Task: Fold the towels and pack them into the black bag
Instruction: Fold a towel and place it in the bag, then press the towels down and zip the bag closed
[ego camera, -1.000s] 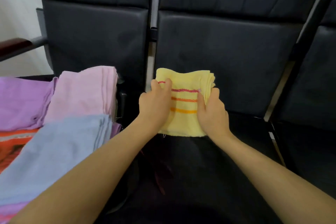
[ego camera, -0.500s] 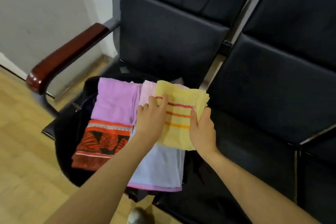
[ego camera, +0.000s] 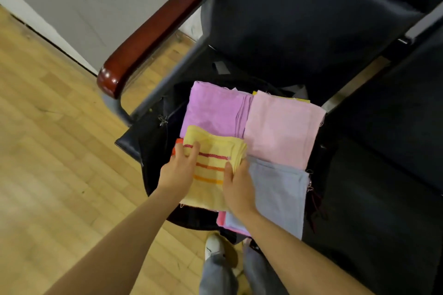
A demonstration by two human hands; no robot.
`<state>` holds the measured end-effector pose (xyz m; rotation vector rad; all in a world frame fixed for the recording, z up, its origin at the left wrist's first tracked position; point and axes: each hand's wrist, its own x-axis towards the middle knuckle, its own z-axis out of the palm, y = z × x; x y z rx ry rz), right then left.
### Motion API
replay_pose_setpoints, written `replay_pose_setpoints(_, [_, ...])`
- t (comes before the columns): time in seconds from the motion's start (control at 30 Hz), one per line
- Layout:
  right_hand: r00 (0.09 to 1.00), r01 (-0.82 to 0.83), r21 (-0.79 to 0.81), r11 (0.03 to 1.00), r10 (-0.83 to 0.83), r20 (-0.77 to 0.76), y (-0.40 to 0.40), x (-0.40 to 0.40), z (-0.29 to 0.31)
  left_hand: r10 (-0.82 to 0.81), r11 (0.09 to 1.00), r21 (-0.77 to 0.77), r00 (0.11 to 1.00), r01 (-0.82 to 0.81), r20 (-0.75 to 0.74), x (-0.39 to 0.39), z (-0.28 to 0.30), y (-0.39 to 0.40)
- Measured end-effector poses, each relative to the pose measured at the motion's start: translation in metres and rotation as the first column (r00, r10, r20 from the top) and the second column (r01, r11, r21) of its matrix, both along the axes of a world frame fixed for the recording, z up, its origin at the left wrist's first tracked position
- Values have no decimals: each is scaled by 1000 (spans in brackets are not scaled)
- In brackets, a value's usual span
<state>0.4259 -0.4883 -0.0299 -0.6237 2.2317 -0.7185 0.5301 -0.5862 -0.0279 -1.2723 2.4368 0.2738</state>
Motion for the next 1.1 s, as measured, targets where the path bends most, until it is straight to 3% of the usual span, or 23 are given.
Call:
replay_pose_setpoints(0.07, [986,-77,150,986,97,-134,-3,6,-16,-40,997,-70,997,45,66,10,-18,-6])
replay_pose_setpoints(0.13, [907,-170,246,954,249,-339,-5,7,-30,-82,986,-135,991,96,110,14,-26,-12])
replay_pose_setpoints(0.23, [733,-349,176,920,386,-561,-12,-1,-42,-172,981,-58,970,184,169,12,-34,-15])
replay_pose_setpoints(0.33, [619,-488,138,862,453,-641,-28,-13,-39,-211,976,-13,962,216,174,4,-37,-22])
replay_pose_setpoints(0.43, [480,-699,126,704,593,-647,-38,-11,-43,-225,974,25,959,224,173,5,-41,-27])
replay_pose_setpoints(0.6, [566,-633,279,722,677,-470,-28,-10,-63,-255,966,-3,961,257,106,15,-46,-33])
replay_pose_setpoints(0.67, [554,-615,338,713,695,-458,-25,-6,-66,-276,961,-11,958,278,71,21,-48,-36])
replay_pose_setpoints(0.8, [551,-527,408,746,665,-504,-41,16,-59,-326,945,-1,941,327,-91,41,-51,-53])
replay_pose_setpoints(0.9, [490,-559,345,754,636,-596,-54,42,-56,-457,889,-108,868,444,-193,56,-53,-76])
replay_pose_setpoints(0.93, [489,-554,335,762,624,-609,-58,50,-55,-496,868,-133,849,479,-182,58,-55,-85])
replay_pose_setpoints(1.0, [591,-495,305,814,572,-569,-62,62,-59,-556,829,-136,825,543,-97,59,-50,-102])
replay_pose_setpoints(1.1, [717,-429,338,838,543,-436,-58,74,-67,-641,766,68,752,639,152,63,-48,-108])
